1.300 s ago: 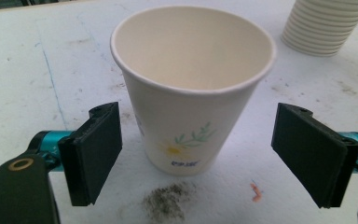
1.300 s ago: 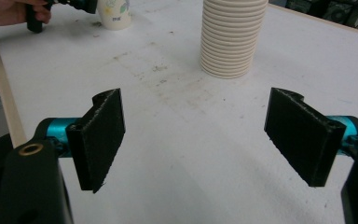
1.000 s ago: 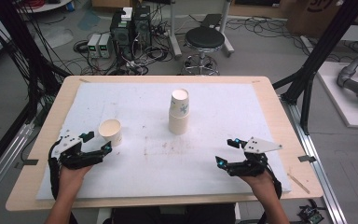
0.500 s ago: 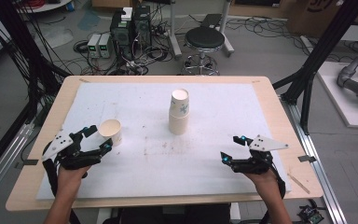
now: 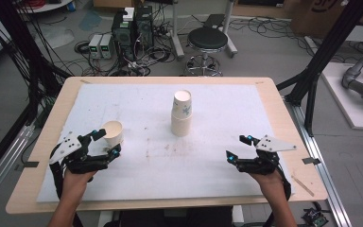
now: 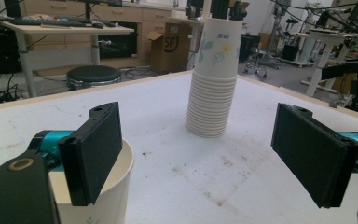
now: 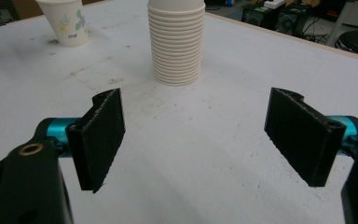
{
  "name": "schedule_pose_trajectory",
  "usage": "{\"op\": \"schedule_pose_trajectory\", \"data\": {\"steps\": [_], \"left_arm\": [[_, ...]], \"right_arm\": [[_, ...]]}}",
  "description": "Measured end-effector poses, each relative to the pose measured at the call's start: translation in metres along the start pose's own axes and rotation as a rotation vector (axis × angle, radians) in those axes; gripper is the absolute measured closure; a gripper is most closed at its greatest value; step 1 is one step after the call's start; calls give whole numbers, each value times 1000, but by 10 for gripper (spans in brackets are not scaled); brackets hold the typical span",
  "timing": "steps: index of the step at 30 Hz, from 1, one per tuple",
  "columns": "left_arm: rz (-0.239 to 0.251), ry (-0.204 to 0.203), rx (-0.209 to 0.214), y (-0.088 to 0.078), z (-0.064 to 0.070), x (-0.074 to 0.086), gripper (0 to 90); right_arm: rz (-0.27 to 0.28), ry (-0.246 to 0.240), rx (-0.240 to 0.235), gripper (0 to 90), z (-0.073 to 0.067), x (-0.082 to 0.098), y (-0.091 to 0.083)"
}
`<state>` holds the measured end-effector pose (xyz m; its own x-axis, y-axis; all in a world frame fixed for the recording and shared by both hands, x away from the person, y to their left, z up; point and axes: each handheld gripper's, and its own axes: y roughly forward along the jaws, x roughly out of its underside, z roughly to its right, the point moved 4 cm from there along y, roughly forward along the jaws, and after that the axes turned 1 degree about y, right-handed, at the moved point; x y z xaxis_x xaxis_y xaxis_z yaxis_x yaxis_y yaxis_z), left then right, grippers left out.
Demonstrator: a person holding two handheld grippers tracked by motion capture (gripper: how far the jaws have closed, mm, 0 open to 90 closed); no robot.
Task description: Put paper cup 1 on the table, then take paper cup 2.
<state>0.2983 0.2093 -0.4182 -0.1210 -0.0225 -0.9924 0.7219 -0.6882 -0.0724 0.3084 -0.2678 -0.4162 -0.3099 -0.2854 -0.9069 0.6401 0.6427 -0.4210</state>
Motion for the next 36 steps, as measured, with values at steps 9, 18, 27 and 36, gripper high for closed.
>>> {"op": "schedule_pose_trajectory", "data": {"steps": [9, 18, 27, 36], "left_arm": [[-13, -3, 17, 4, 3, 3, 164], [-45, 1, 22, 6, 6, 10, 164], [-73, 11, 72, 21, 19, 5, 165], [-128, 30, 154, 53, 30, -14, 165]], "right_arm": [[5, -5, 3, 204, 0, -1, 0], [1, -4, 2, 204, 3, 0, 1], [-9, 15, -7, 204, 7, 4, -3], [-21, 5, -6, 204, 7, 4, -2]]}}
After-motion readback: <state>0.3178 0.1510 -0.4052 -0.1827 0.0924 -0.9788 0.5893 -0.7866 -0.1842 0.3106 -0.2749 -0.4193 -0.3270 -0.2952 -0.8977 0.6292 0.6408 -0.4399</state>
